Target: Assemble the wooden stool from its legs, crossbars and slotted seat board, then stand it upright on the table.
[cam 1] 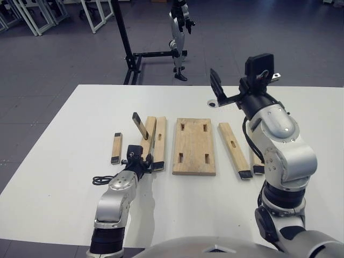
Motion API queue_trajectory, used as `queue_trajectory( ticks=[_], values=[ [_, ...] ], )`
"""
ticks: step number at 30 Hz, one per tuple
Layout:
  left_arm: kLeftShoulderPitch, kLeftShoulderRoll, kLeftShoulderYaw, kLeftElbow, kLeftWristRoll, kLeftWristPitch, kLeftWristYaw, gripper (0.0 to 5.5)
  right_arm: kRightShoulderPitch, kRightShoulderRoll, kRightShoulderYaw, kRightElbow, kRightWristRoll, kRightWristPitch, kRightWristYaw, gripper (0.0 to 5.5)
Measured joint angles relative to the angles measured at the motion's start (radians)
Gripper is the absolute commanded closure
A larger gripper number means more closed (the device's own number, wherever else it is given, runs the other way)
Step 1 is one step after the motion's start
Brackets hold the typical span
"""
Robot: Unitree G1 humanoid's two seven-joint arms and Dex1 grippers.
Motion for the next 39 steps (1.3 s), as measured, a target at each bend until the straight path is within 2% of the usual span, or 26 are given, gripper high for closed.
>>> queue_trajectory(
  ticks=[3, 5, 8, 10, 13, 17, 20, 25, 34, 39],
  values=[
    [0.002, -0.007, 0.038, 0.025, -0.005, -0.041, 0.000, 3.42, -0.024, -0.033, -0.023, 0.051, -0.023, -0.020, -0.011, 0.01],
    [-0.015, 0.013, 0.102, -0.004, -0.028, -0.028, -0.009, 3.42, -0.055, -0.096, -0.081, 0.149, -0.045, -0.062, -0.024, 0.01],
    [-0.236, 0.113, 0.180, -0.069, -0.130, -0.014, -0.111, 3.43, -0.123, -0.151, -0.193, 0.319, 0.023, -0.111, 0.052, 0.00],
    [-0.477, 0.134, 0.232, -0.068, -0.320, 0.032, -0.235, 3.43, -0.225, -0.150, -0.288, 0.449, 0.200, -0.091, 0.180, 0.00],
    [-0.756, 0.157, 0.340, 0.046, -0.659, 0.150, -0.414, 3.43, -0.392, -0.133, -0.444, 0.605, 0.542, 0.091, 0.370, 0.00],
    [-0.955, 0.174, 0.448, 0.214, -0.953, 0.248, -0.489, 3.43, -0.516, -0.154, -0.437, 0.679, 0.688, 0.152, 0.485, 0.00],
    [-0.988, 0.187, 0.463, 0.267, -1.077, 0.309, -0.488, 3.43, -0.519, -0.169, -0.434, 0.648, 0.815, 0.225, 0.552, 0.00],
    [-0.988, 0.186, 0.419, 0.288, -1.173, 0.356, -0.481, 3.43, -0.559, -0.184, -0.418, 0.615, 1.023, 0.339, 0.631, 0.00],
    [-0.956, 0.192, 0.401, 0.227, -1.301, 0.353, -0.496, 3.43, -0.600, -0.236, -0.363, 0.688, 1.039, 0.333, 0.635, 0.00],
    [-0.873, 0.193, 0.339, 0.162, -1.330, 0.353, -0.502, 3.43, -0.682, -0.227, -0.376, 0.758, 1.107, 0.361, 0.619, 0.00]
  ],
)
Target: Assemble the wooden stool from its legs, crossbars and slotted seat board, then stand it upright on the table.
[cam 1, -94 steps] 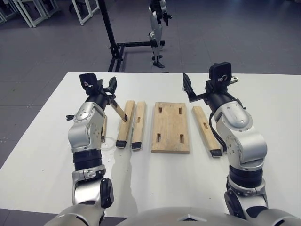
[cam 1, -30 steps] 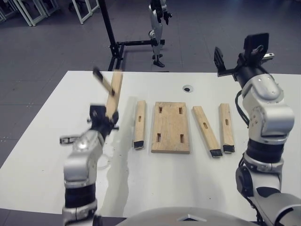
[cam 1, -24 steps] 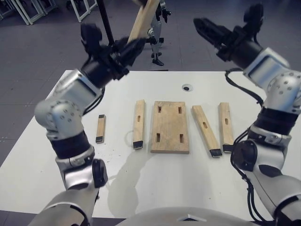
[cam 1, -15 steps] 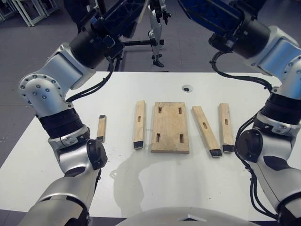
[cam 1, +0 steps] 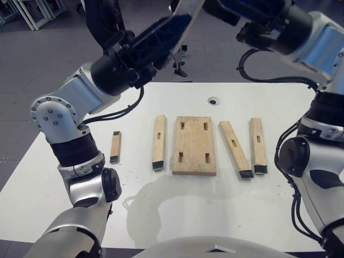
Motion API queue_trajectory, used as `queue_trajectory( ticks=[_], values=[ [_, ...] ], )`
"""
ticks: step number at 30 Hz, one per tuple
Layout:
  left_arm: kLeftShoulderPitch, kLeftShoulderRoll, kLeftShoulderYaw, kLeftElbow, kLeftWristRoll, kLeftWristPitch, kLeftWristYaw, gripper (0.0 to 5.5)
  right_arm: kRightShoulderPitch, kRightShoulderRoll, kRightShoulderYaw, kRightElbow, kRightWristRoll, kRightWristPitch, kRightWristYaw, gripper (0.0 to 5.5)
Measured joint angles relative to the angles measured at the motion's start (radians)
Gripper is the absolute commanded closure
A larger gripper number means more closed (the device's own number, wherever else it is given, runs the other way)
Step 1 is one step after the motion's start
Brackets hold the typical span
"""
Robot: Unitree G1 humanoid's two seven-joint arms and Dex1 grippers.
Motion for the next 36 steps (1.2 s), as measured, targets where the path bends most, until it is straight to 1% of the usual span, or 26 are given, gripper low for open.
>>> queue_trajectory(
  ticks=[3, 6, 8, 10, 14, 19, 21, 23, 26, 29, 34, 36],
  values=[
    [0.015, 0.000, -0.015, -0.009, -0.006, -0.004, -0.008, 3.43, -0.026, 0.002, -0.015, 0.036, 0.091, 0.068, -0.015, 0.75],
    [0.021, 0.001, -0.029, -0.028, -0.021, -0.011, -0.016, 3.43, -0.026, 0.006, -0.037, 0.100, 0.161, 0.124, -0.037, 1.34],
    [0.024, 0.005, -0.041, -0.029, -0.021, -0.018, -0.015, 3.43, -0.018, 0.005, -0.034, 0.129, 0.162, 0.121, -0.028, 1.76],
    [0.030, 0.011, -0.046, -0.029, -0.021, -0.024, -0.012, 3.43, 0.014, 0.007, -0.010, 0.138, 0.136, 0.101, 0.011, 2.24],
    [0.046, 0.024, -0.054, -0.029, -0.020, -0.038, 0.003, 3.43, 0.052, 0.015, 0.038, 0.138, 0.075, 0.035, 0.083, 2.99],
    [0.082, 0.037, -0.057, -0.028, -0.016, -0.066, 0.028, 3.43, 0.063, 0.021, 0.118, 0.151, -0.050, -0.094, 0.176, 3.28],
    [0.129, 0.038, -0.073, -0.028, 0.008, -0.071, 0.026, 3.43, 0.117, 0.024, 0.160, 0.160, -0.100, -0.155, 0.227, 3.34],
    [0.178, 0.045, -0.101, -0.027, 0.022, -0.067, -0.013, 3.43, 0.180, 0.022, 0.149, 0.108, -0.080, -0.102, 0.192, 3.35],
    [0.241, 0.074, -0.159, -0.017, 0.081, -0.065, -0.142, 3.43, 0.262, 0.029, 0.113, 0.000, -0.014, 0.026, 0.049, 3.35],
    [0.255, 0.098, -0.175, 0.008, 0.124, -0.072, -0.216, 3.43, 0.270, 0.053, 0.100, -0.003, 0.014, 0.067, -0.033, 3.35],
    [0.255, 0.116, -0.196, 0.039, 0.164, -0.074, -0.279, 3.43, 0.270, 0.055, 0.095, 0.007, 0.021, 0.108, -0.066, 3.35],
    [0.255, 0.129, -0.209, 0.041, 0.176, -0.061, -0.306, 3.43, 0.277, 0.023, 0.110, -0.011, 0.021, 0.143, -0.048, 3.35]
  ],
)
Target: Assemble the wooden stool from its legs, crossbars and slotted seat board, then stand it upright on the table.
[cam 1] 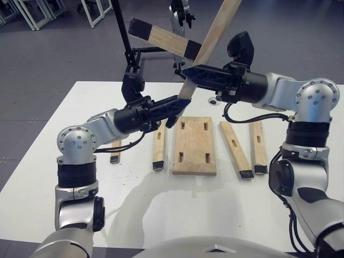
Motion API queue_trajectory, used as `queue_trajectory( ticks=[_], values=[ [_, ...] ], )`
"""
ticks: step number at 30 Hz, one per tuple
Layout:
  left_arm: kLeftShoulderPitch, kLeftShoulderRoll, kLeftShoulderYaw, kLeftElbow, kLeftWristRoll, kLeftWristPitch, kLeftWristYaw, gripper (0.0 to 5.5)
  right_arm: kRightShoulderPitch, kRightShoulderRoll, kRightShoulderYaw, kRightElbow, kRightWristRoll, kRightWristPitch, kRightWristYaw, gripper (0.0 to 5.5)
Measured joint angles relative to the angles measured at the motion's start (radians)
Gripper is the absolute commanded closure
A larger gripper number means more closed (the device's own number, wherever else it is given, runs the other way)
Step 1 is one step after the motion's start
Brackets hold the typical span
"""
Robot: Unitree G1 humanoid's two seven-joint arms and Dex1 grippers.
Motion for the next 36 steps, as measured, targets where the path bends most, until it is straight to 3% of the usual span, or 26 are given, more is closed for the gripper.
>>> queue_trajectory(
  ticks=[4, 6, 8, 13, 18, 21, 25, 28, 32, 36],
  values=[
    [-0.006, 0.036, -0.022, 0.000, 0.044, 0.033, -0.039, 3.43, 0.041, -0.083, 0.063, -0.030, -0.012, 0.020, 0.080, 3.35],
    [-0.026, 0.046, -0.016, 0.009, 0.057, 0.038, -0.054, 2.79, 0.047, -0.113, 0.082, -0.030, -0.023, 0.012, 0.121, 3.46],
    [-0.061, 0.094, 0.072, 0.042, 0.059, 0.000, -0.049, 2.52, 0.090, -0.165, 0.089, -0.017, -0.037, 0.041, 0.163, 3.48],
    [-0.064, 0.064, 0.099, -0.007, 0.020, -0.004, 0.004, 1.58, 0.089, -0.145, 0.076, 0.015, -0.070, -0.022, 0.173, 3.48],
    [-0.018, 0.068, 0.105, -0.045, 0.041, -0.027, 0.018, 1.55, 0.087, -0.149, 0.075, 0.019, -0.098, -0.058, 0.189, 3.48],
    [-0.018, 0.137, 0.093, -0.070, 0.149, -0.098, -0.018, 1.55, 0.041, -0.206, 0.080, 0.071, -0.150, -0.101, 0.248, 3.48],
    [-0.018, 0.322, -0.105, -0.146, 0.490, -0.284, -0.125, 1.55, -0.007, -0.249, 0.078, 0.119, -0.199, -0.154, 0.295, 3.48],
    [-0.018, 0.377, -0.368, -0.207, 0.813, -0.443, -0.143, 1.55, -0.014, -0.253, 0.077, 0.135, -0.213, -0.176, 0.304, 3.48],
    [-0.027, 0.306, -0.717, -0.122, 1.272, -0.695, -0.093, 1.55, -0.023, -0.235, 0.063, 0.139, -0.226, -0.194, 0.299, 3.48],
    [-0.029, 0.195, -0.787, -0.044, 1.395, -0.788, -0.063, 1.55, -0.038, -0.224, 0.038, 0.136, -0.225, -0.199, 0.289, 3.48]
  ],
)
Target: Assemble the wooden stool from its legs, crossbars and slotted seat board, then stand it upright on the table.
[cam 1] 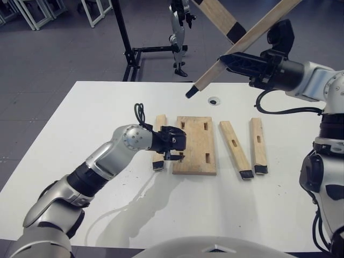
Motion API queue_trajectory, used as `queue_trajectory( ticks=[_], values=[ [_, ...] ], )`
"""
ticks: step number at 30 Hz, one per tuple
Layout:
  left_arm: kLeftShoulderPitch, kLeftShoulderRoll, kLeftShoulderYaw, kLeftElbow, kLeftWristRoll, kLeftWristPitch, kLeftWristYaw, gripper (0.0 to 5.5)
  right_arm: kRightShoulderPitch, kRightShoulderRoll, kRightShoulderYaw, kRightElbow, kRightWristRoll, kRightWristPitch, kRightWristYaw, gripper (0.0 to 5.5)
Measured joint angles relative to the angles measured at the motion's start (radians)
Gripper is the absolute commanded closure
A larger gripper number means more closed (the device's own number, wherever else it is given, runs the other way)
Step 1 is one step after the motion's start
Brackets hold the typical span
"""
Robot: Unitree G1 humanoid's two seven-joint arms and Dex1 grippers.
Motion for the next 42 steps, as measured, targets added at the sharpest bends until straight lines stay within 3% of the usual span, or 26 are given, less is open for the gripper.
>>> queue_trajectory(
  ticks=[12, 17, 22, 25, 31, 42],
  values=[
    [0.021, -0.007, 0.011, 0.051, 0.135, -0.118, -0.058, 1.55, 0.000, 0.030, -0.017, -0.018, 0.000, 0.000, -0.027, 3.48],
    [0.070, 0.068, 0.019, -0.013, 0.136, -0.148, -0.150, 1.55, 0.001, 0.035, -0.017, -0.021, -0.001, 0.000, -0.031, 3.48],
    [0.105, 0.178, 0.019, -0.008, 0.164, -0.311, -0.173, 1.55, 0.003, 0.020, -0.002, -0.018, -0.026, -0.017, -0.005, 3.48],
    [0.104, 0.244, 0.036, 0.065, 0.167, -0.447, -0.173, 1.55, 0.072, -0.035, 0.112, -0.052, -0.125, -0.100, 0.082, 3.48],
    [0.082, 0.241, 0.061, 0.212, 0.166, -0.672, -0.151, 1.55, 0.149, -0.061, 0.282, 0.035, -0.301, -0.260, 0.230, 3.48],
    [0.049, 0.208, 0.083, 0.367, 0.177, -0.887, -0.124, 1.55, 0.117, 0.108, 0.463, 0.437, -0.592, -0.606, 0.348, 3.48]
  ],
)
